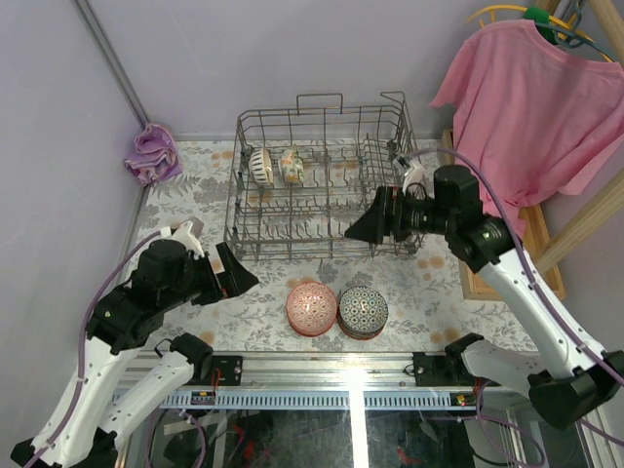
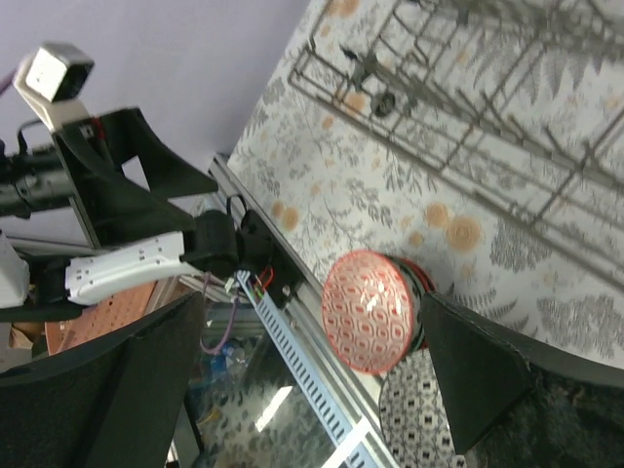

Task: Load the bowls into the dish rack
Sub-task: Pick up the bowl from the center of the board.

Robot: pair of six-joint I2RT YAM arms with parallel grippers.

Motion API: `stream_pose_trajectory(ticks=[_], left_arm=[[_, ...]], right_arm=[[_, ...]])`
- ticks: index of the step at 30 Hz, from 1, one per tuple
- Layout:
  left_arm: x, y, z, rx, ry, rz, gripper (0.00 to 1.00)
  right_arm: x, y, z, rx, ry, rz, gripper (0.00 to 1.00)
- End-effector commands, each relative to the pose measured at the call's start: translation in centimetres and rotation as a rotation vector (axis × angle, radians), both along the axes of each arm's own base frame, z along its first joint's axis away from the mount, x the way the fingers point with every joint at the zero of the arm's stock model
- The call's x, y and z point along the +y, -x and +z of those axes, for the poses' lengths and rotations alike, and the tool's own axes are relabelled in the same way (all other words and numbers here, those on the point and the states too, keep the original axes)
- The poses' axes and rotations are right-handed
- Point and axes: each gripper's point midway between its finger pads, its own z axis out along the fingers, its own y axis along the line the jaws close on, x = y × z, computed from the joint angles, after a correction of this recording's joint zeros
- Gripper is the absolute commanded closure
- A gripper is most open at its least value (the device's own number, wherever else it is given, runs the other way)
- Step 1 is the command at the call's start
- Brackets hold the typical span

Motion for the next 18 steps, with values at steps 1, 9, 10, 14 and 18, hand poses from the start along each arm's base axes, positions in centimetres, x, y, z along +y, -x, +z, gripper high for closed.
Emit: stream_pose_trajectory(ticks=[1,9,10,14,18], left_arm=[[-2.5,0.2,0.3,-0.009,0.121,-0.087,0.00],[-3.1,0.4,-1.4,0.034,0.140,-0.109,0.00],[-3.3,0.5,-1.6,0.042,0.144,-0.114,0.00],[-3.7,0.4,-2.5,0.057,0.154,-0.128,0.00],[-4.2,0.4,-3.7,0.078,0.170,-0.138,0.00]], right_arm=[[-0.6,2.8,-2.2,0.102,-0.039,0.013,0.01],[-1.8,5.8,-7.0,0.179,0.005,0.032,0.00],[-2.1,5.9,-7.8,0.197,0.029,0.025,0.01],[-3.2,6.7,-9.8,0.228,0.111,0.019,0.00],[-4.5,7.0,-11.6,0.211,0.199,0.002,0.00]])
